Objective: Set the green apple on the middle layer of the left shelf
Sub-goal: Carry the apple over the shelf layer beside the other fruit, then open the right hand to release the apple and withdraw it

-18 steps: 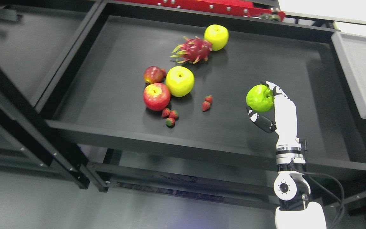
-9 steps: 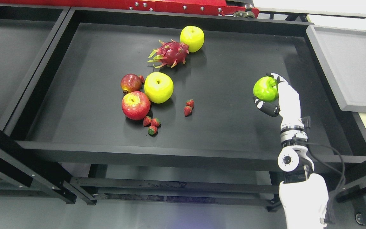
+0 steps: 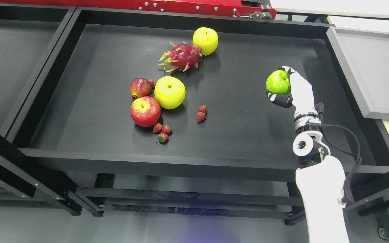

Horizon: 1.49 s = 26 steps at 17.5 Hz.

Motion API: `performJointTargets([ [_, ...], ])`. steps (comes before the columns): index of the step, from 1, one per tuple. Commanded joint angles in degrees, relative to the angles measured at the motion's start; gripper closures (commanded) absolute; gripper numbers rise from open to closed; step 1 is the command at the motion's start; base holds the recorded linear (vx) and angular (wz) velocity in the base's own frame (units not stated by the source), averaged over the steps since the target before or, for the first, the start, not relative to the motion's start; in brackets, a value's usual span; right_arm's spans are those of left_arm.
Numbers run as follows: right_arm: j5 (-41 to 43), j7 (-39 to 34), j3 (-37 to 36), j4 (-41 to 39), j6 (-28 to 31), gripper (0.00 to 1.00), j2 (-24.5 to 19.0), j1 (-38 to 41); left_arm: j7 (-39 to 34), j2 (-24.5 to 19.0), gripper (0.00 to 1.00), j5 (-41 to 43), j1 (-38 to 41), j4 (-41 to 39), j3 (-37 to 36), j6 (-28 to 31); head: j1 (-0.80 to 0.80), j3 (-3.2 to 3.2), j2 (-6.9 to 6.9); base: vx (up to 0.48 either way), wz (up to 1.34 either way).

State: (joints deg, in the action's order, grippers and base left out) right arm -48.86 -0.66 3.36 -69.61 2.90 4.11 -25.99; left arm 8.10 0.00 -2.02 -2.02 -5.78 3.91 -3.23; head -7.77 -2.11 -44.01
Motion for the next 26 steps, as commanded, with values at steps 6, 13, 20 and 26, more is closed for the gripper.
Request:
performJointTargets([
  [6, 17.11, 1.27, 0.87, 11.70, -4.02, 0.00, 0.11, -1.88, -0.01, -1.00, 0.00, 0.00, 0.00, -0.02, 0.04, -0.02, 0.00, 0.00, 0.00, -0.001, 0.00],
  [13, 33.46, 1.54, -1.51, -8.60, -7.12, 0.00, -3.11, 9.28, -0.01, -1.00, 0.00, 0.00, 0.00, -0.02, 0.04, -0.02, 0.00, 0.00, 0.00, 0.000, 0.00],
  [20, 43.33, 1.28, 0.77, -11.86, -8.17, 0.00, -3.11, 17.36, -0.01, -1.00, 0.00, 0.00, 0.00, -0.02, 0.04, -0.02, 0.00, 0.00, 0.00, 0.000, 0.00],
  [26, 43.33, 1.89, 2.27, -20.04, -6.88, 0.00, -3.11, 23.18, -0.01, -1.00, 0.00, 0.00, 0.00, -0.02, 0.04, -0.02, 0.00, 0.00, 0.00, 0.000, 0.00],
])
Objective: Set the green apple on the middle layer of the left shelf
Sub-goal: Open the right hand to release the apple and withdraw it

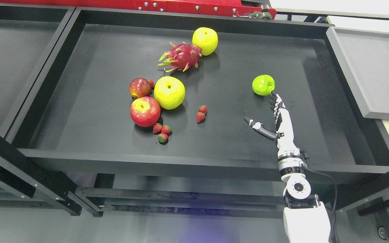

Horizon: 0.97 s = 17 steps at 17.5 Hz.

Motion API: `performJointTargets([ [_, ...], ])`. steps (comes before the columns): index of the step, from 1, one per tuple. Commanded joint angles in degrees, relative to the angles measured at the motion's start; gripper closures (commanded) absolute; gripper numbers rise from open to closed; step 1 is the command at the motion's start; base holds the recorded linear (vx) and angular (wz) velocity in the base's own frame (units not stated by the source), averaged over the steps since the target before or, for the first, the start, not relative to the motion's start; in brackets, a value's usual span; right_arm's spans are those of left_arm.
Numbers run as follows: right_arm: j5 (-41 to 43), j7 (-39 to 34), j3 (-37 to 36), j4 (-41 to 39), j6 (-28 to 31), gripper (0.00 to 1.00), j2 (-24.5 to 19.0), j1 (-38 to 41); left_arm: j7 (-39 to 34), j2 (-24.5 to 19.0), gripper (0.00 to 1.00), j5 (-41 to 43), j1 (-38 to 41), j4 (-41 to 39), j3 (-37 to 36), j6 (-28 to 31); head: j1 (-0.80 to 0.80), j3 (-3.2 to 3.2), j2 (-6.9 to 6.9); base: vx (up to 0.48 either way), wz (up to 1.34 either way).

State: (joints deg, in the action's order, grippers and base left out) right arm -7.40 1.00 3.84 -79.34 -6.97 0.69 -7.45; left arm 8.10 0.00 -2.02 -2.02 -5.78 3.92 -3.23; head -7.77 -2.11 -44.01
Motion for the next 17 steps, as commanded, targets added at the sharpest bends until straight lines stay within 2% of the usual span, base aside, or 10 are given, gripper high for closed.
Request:
performJointTargets([
  [1, 2.47, 0.75, 1.26, -10.31, 5.98, 0.00, 0.31, 4.64, -0.01, -1.00, 0.00, 0.00, 0.00, -0.02, 0.03, -0.02, 0.00, 0.00, 0.00, 0.000, 0.00],
  [4, 4.76, 1.37, 0.73, -10.83, 6.97, 0.00, 0.31, 5.60, -0.01, -1.00, 0.00, 0.00, 0.00, -0.02, 0.03, -0.02, 0.00, 0.00, 0.00, 0.000, 0.00],
  [8, 4.85, 1.55, 0.73, -11.98, 3.99, 0.00, 0.31, 6.31, -0.01, -1.00, 0.00, 0.00, 0.00, -0.02, 0.03, -0.02, 0.00, 0.00, 0.00, 0.000, 0.00],
  [12, 5.20, 5.23, 0.20, -12.24, 3.99, 0.00, 0.31, 6.31, -0.01, -1.00, 0.00, 0.00, 0.00, -0.02, 0.03, -0.02, 0.00, 0.00, 0.00, 0.000, 0.00],
  [17, 5.20, 5.24, 0.38, -12.33, 3.90, 0.00, 0.31, 6.40, -0.01, -1.00, 0.00, 0.00, 0.00, -0.02, 0.03, -0.02, 0.00, 0.00, 0.00, 0.000, 0.00],
])
